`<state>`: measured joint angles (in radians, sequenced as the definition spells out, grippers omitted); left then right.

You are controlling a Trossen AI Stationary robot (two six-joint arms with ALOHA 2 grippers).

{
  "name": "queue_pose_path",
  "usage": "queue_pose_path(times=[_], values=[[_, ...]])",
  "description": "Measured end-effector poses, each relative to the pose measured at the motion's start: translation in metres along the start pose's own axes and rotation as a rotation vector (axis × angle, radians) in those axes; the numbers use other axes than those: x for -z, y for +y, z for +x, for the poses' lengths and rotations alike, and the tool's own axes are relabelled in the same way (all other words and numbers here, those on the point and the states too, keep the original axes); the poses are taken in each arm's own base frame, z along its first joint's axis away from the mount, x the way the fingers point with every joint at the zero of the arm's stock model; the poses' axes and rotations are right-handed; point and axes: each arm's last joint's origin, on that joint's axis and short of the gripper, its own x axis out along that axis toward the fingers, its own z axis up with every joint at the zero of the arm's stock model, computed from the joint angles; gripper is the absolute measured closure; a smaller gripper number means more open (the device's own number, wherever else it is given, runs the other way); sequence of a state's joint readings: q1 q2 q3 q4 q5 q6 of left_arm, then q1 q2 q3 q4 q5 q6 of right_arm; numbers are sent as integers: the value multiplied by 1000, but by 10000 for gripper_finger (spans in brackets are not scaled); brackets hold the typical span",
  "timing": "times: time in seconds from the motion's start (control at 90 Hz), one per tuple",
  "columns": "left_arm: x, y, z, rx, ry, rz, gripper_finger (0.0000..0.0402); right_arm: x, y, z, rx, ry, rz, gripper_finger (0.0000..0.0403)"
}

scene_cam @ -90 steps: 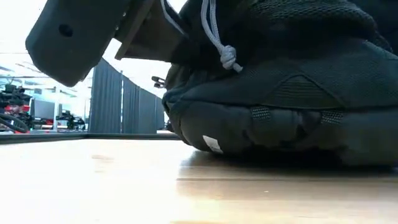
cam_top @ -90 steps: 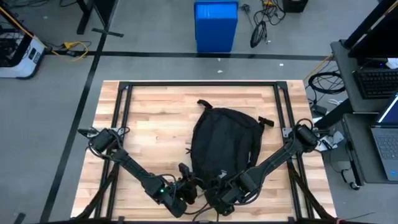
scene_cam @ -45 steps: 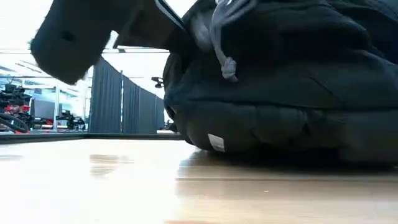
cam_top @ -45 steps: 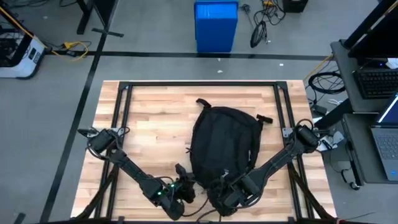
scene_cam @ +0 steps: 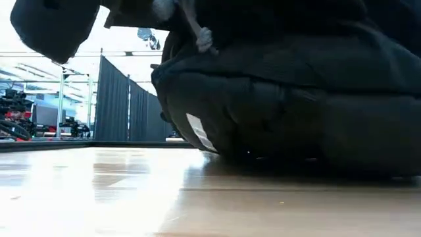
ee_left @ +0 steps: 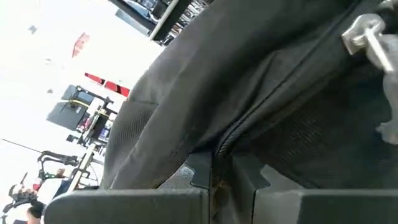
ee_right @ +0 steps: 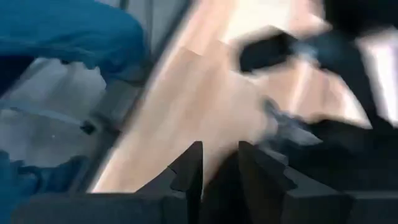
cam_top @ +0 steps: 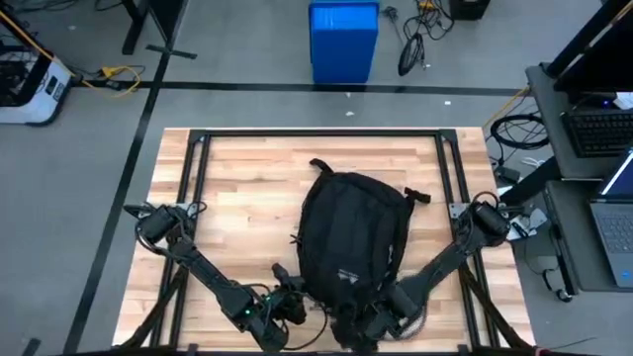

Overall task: Unpack backpack
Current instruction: Open the black backpack

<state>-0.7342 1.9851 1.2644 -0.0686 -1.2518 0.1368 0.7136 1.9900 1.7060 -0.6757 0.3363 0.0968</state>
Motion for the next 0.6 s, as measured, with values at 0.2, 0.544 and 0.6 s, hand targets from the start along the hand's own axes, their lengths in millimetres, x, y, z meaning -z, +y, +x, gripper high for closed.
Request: queue_pose_path(times=[0.2, 0.544, 0.6], values=[[0, 1, 1, 0, 2, -2, 394, 0, 21, -9, 124, -44, -192, 297], [-1, 1, 3, 5, 1, -14, 389, 13, 41, 42, 310, 19, -422, 299], [-1, 1, 3, 6, 1, -14, 388, 14, 44, 48, 371, 24, -495, 299]])
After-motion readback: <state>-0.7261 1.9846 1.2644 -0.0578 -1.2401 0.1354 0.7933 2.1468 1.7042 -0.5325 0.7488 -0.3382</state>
